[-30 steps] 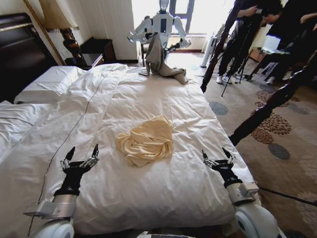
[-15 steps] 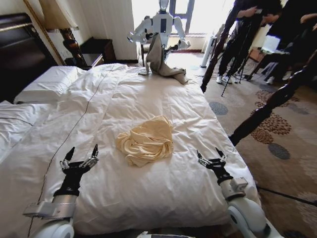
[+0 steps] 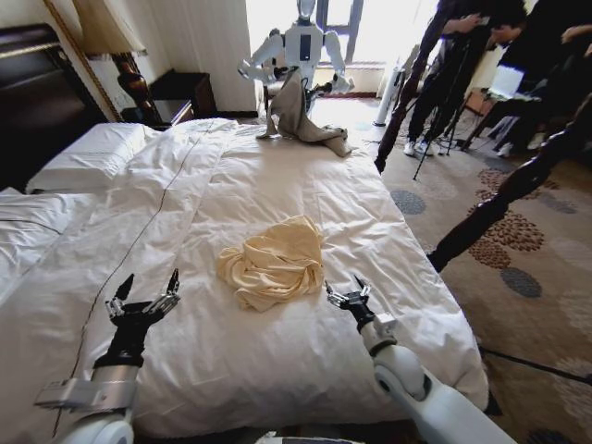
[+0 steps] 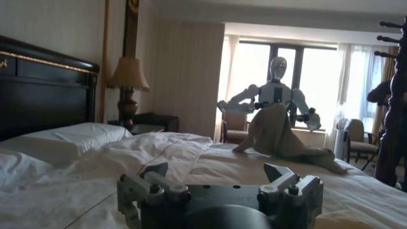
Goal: Pick up the clothes from the bed and hang them on the clothes hanger.
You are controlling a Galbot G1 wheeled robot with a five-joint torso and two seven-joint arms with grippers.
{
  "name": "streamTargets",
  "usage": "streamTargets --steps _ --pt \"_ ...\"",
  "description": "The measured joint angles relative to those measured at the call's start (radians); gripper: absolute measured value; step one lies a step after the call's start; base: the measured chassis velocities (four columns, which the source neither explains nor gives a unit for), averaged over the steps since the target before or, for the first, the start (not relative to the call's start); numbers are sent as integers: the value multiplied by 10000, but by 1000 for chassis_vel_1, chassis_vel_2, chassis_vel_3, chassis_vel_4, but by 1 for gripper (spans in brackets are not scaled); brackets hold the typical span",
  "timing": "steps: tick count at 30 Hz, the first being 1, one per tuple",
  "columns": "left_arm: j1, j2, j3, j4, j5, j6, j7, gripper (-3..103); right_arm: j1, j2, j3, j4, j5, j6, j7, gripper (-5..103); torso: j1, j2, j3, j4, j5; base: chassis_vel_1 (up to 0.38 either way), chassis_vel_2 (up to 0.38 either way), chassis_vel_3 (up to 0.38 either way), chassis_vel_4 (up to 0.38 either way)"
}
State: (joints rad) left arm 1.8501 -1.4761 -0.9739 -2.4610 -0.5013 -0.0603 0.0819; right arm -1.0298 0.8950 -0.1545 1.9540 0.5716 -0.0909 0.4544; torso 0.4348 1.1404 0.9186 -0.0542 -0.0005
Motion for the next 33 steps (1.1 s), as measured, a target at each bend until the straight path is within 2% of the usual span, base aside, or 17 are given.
streamTargets --steps 2,5,6,9,16,21,24,25,27,29,31,32,33 --pt "0 -22 0 -2 0 -8 -2 100 251 4 -246 -132 157 -16 144 103 0 0 0 0 1 0 0 0 0" --pt "3 -114 2 -12 8 -34 -4 100 812 172 -713 -476 654 -98 593 90 0 0 0 0 2 0 0 0 0" --pt "3 -114 2 -12 8 -34 -4 100 812 172 -713 -476 654 -98 593 90 0 0 0 0 2 0 0 0 0" --pt "-19 -180 2 45 20 -84 -4 100 945 229 -811 -686 1070 -111 697 75 -1 0 0 -3 0 0 0 0 0" --pt "-39 -349 8 98 41 -209 12 100 1320 307 -1042 -1051 1500 -180 693 69 -1 0 -1 -3 1 0 0 0 0" --pt "3 -436 -40 107 44 -301 36 100 1807 412 -1283 -1347 1573 -176 642 73 -1 0 -1 -2 1 0 0 0 0" --pt "28 -483 -90 116 46 -379 50 100 2276 520 -1600 -1638 1664 -191 621 61 0 0 -1 0 0 0 0 0 0" --pt "28 -483 -90 116 46 -379 50 100 2276 520 -1600 -1638 1664 -191 621 61 0 0 -1 0 0 0 0 0 0" --pt "31 -477 -112 115 38 -391 50 100 2442 551 -1814 -1747 1662 -194 591 51 -1 0 -1 -1 1 0 0 0 0" --pt "24 -461 -118 115 34 -393 47 100 2484 587 -1882 -1781 1663 -196 593 51 -1 0 -1 -1 1 0 0 0 0" --pt "-2 -432 -122 115 27 -388 35 100 2501 628 -1938 -1814 1664 -200 606 47 -1 0 -1 -1 0 0 0 0 0" --pt "-21 -411 -121 112 25 -375 27 100 2478 630 -1948 -1817 1662 -200 607 41 -1 0 -1 -1 0 0 0 0 0" --pt "-21 -411 -121 112 25 -375 27 100 2478 630 -1948 -1817 1662 -200 607 41 -1 0 -1 -1 0 0 0 0 0"
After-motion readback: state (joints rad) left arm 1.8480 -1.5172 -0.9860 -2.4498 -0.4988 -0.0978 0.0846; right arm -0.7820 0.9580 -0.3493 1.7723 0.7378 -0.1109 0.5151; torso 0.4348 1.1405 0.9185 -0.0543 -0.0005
